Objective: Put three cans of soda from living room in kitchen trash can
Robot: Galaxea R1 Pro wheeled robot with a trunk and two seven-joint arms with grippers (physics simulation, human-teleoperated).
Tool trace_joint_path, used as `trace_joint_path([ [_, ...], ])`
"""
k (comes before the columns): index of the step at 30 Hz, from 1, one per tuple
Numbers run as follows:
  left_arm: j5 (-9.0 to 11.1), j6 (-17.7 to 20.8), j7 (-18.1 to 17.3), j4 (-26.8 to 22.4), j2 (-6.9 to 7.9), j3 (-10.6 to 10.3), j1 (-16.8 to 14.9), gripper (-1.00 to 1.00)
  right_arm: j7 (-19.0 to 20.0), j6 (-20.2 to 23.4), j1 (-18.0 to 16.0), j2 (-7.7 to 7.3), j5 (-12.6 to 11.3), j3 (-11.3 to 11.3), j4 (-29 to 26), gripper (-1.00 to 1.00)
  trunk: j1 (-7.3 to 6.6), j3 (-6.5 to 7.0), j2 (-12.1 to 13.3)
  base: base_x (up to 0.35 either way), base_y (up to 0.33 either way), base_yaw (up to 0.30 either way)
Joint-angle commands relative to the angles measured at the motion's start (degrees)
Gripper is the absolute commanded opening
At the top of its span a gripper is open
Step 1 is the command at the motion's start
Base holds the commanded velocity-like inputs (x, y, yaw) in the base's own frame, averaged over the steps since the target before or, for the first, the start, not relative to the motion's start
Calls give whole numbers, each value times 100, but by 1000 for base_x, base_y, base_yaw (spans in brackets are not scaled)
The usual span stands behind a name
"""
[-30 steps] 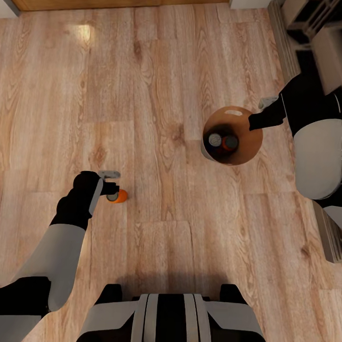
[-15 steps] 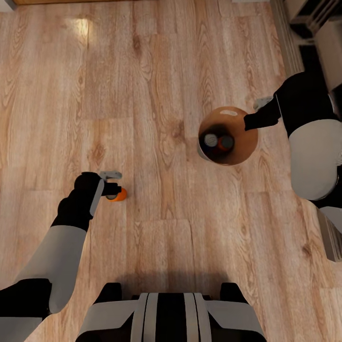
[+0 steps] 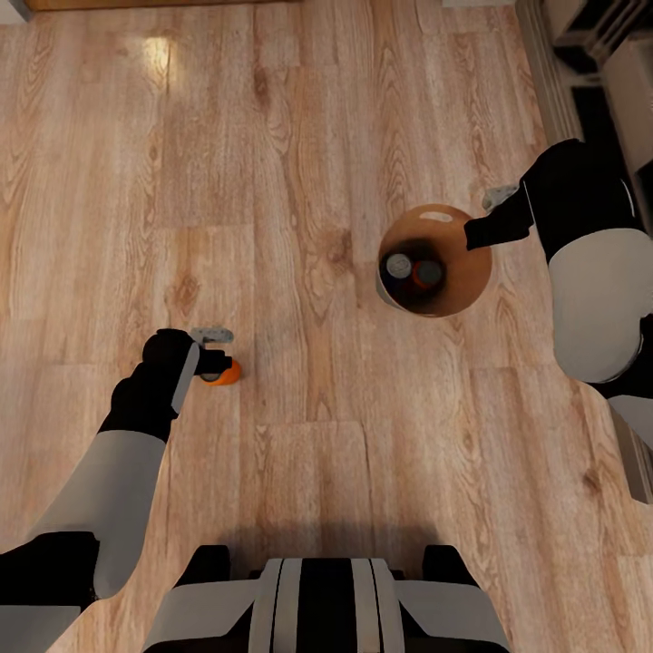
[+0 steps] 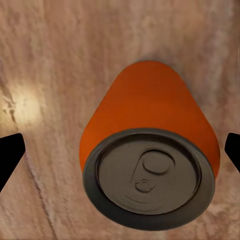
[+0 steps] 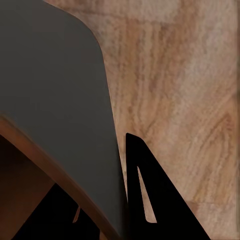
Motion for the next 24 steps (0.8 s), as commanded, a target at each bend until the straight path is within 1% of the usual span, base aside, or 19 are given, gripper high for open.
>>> trace_joint_path([
  [1,3,0,1,-8,0,0,1,100,20,39,1,1,-110,-5,-1,-100,-1,0,0,0,0,0],
  [18,-22,0,42,22,-42,-2,7,100,22,39,5,6,-105,5,-22,-100,-1,0,0,0,0,0],
  [19,-23,0,39,21,-43,-2,8,-100,23,39,5,6,-105,3,-22,-100,-1,0,0,0,0,0],
  [24,-32,0,18,26,-44,-1,10,-100,23,39,5,3,-106,-3,-23,-100,-1,0,0,0,0,0],
])
